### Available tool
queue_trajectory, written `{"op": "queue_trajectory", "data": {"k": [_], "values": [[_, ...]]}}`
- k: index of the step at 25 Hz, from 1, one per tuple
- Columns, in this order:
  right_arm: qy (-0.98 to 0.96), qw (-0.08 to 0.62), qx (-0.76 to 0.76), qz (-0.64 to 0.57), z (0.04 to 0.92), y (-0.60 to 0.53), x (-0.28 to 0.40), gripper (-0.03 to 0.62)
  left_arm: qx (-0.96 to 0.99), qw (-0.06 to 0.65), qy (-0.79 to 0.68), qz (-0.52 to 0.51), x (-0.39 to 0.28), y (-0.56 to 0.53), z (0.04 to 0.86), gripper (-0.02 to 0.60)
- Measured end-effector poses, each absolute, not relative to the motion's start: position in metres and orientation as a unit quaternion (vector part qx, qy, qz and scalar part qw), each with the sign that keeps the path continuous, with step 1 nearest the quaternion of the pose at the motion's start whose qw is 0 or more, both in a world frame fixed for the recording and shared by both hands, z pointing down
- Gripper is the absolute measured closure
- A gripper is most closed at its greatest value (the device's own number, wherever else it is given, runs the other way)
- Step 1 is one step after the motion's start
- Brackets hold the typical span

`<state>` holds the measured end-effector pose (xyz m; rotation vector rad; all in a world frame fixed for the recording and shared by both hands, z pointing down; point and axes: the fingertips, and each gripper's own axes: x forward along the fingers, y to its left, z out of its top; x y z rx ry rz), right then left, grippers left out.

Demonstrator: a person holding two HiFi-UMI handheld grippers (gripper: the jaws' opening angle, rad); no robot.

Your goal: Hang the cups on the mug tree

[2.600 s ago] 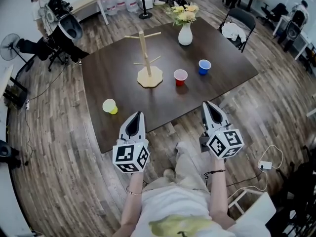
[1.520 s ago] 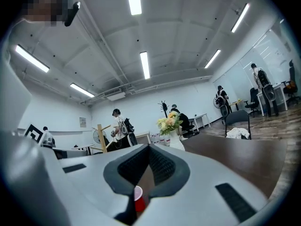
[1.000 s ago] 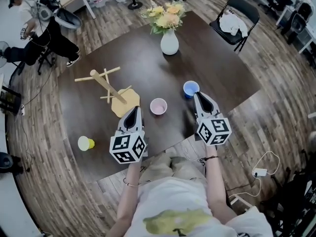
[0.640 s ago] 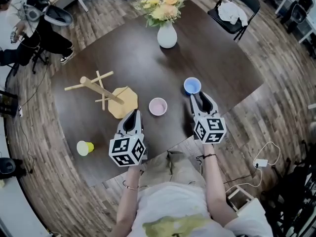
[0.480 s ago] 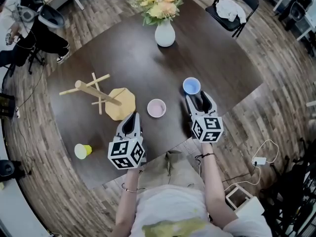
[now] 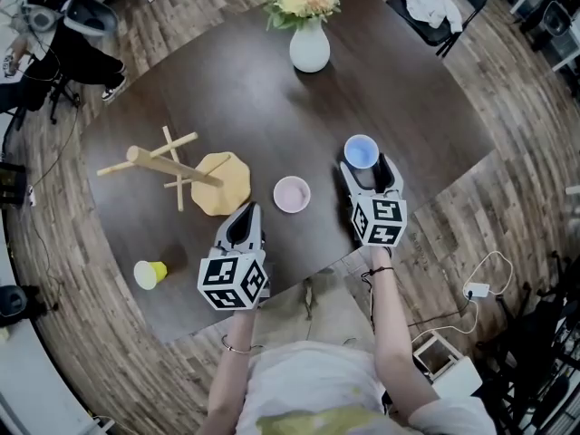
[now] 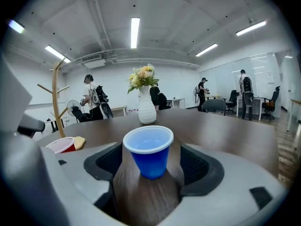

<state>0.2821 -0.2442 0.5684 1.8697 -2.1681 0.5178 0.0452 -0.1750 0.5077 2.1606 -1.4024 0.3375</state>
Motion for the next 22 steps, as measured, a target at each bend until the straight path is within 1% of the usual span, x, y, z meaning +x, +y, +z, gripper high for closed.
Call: {"op": "queue_trajectory", "data": {"k": [8,18,20,22], "values": [[-0.743,0.167,0.624,0.174,0.586,-0.259,0.278,0.229,0.797,0.273,-0.524,0.127,0.044,-0.180,0.513,0.558],[-0.754,0.170,0.613,0.162,0.583,-0.271,0.274,0.233,0.797,0.252,-0.531,0.136,0.047,-0.179,0.508,0.558],[-0.758,0.174,0.608,0.158,0.580,-0.272,0.273,0.261,0.796,0.250,-0.534,0.135,0.047,-0.179,0.507,0.558],[-0.762,0.174,0.605,0.151,0.575,-0.274,0.272,0.269,0.795,0.249,-0.537,0.133,0.046,-0.178,0.506,0.558]]}}
